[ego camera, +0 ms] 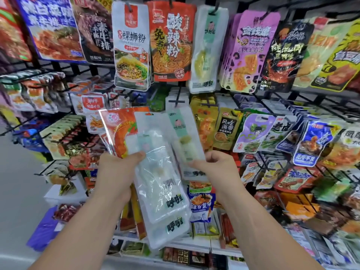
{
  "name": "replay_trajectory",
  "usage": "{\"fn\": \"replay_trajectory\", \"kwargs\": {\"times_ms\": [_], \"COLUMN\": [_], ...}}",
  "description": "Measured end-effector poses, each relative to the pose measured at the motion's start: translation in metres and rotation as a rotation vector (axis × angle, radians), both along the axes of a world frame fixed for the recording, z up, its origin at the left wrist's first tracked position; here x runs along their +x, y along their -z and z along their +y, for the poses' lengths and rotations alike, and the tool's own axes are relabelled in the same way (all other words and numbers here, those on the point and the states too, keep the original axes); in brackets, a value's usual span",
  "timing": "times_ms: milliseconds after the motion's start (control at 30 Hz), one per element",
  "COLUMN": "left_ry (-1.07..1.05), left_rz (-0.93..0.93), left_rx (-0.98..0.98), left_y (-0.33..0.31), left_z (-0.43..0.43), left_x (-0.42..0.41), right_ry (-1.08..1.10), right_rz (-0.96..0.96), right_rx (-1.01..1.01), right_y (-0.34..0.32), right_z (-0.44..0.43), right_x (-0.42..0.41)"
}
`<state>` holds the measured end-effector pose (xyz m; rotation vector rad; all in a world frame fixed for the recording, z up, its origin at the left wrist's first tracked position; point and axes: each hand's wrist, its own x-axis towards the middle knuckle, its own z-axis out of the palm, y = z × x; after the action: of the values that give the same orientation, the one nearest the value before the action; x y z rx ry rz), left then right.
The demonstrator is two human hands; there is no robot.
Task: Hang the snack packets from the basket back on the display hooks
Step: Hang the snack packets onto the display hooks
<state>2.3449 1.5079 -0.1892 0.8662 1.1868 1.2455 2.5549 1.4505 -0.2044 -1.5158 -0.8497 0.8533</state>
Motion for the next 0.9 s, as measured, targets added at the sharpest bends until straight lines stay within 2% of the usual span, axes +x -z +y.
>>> {"fn": "replay_trajectory", "kwargs": {"times_ms": [167, 300, 433, 667, 800, 900], "left_ry": [0.017, 0.030, -0.006, -0.004, 0.000, 0.014], "left_rz": [0.011, 0.019, 0.011, 0.027, 0.025, 0.034], "left_rx": [-0.005, -0.005, 0.038, 0.111, 0.165, 0.181], "left_y": [0.001, -0.002, -0.013, -0.042, -0.057, -0.067], "left_z": [-0.002, -0.005, -0.005, -0.001, 0.000, -0.001], "left_x": [-0.001, -0.005, -0.016, -0.028, -0.032, -0.034], "right_ry": [-0.179, -0.238, -0.155, -0.093, -0.032, 0.034], "right_rz": [-0.084, -0.122, -0.075, -0.189, -0.137, -0.209], "right_rx": [-0.053, -0.094, -0.021, 0.124, 0.202, 0.271], "right_y": [0.002, -0.004, -0.023, -0.069, -0.102, -0.130], "right_z": [0.006, 0.010, 0.014, 0.024, 0.029, 0.035], "right_x": [-0.013, -0.019, -0.019, -0.010, -0.002, 0.006]}}
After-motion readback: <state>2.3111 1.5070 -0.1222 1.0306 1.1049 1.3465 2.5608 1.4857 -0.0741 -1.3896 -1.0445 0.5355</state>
